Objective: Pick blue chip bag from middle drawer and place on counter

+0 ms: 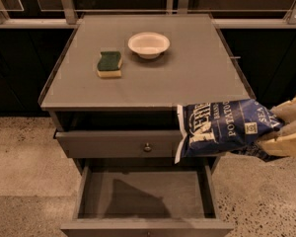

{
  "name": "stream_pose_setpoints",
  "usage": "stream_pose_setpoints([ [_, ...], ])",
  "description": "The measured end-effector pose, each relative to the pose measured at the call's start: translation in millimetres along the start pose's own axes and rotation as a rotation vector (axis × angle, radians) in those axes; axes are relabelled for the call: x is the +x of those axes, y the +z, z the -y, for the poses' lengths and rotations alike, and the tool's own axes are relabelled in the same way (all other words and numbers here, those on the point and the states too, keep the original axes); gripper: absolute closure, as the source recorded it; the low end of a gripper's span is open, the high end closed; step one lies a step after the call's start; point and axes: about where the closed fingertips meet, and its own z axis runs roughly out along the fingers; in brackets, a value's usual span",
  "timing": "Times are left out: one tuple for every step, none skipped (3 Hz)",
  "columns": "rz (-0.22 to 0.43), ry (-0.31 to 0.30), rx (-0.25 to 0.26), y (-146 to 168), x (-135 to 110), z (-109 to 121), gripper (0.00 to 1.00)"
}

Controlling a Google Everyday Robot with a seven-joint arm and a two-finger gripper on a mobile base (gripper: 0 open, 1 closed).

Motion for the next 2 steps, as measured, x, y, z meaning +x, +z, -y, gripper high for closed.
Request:
stream_pose_setpoints([
  [-0.019, -0.009, -0.053, 30, 5, -8, 1.00],
  [-0.019, -0.020, -0.128, 91, -4, -11, 1.00],
])
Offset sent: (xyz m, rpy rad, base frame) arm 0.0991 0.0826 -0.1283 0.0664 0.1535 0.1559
